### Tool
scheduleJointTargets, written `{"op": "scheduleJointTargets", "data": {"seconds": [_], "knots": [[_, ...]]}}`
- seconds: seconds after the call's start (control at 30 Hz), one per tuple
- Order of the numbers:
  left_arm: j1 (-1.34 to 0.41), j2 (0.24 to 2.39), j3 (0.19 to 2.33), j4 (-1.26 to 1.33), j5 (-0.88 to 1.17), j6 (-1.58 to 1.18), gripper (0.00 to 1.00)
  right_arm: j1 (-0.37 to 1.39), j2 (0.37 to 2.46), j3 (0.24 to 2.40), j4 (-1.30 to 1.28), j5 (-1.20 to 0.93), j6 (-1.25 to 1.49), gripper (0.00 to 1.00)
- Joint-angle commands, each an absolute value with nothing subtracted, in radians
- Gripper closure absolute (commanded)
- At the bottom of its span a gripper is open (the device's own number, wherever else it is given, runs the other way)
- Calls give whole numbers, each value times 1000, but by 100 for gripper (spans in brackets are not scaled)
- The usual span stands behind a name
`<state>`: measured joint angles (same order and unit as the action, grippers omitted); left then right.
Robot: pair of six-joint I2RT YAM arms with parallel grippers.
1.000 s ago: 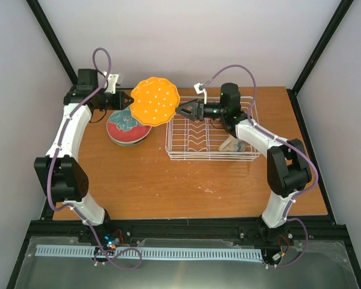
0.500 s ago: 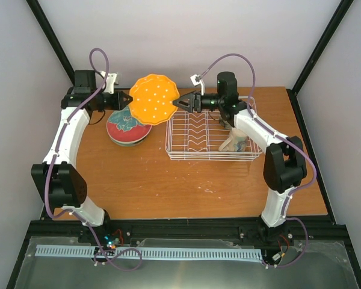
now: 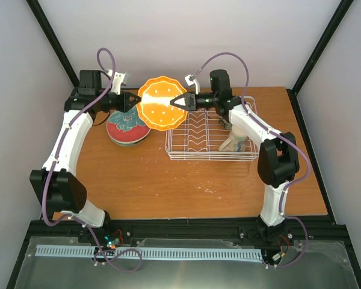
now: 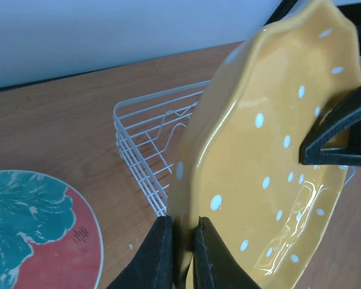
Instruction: Load the mixed dishes into the dish rack
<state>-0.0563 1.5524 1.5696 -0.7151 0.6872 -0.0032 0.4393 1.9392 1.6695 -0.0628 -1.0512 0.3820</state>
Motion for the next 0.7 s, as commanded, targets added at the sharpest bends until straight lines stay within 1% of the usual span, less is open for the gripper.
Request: {"op": "scheduleJointTargets", "data": {"seconds": [0.0, 0.2, 0.33, 0.43, 0.67], "knots": [[-78, 1506, 1589, -644, 757, -63, 99, 459, 1937, 1704, -66, -1091, 285, 97], [-95, 1527, 1593, -624, 742, -69, 99, 462, 1897, 1668, -49, -1021, 242, 97], [-97, 1535, 1586, -600, 713, -75, 87, 463, 1857, 1649, -58, -925, 181, 97], [-97, 1546, 1585, -586, 708, -78, 85, 464, 1825, 1643, -83, -845, 109, 97], [-97, 1569, 1594, -566, 696, -79, 85, 472, 1761, 1566, -29, -697, -7, 97]]}}
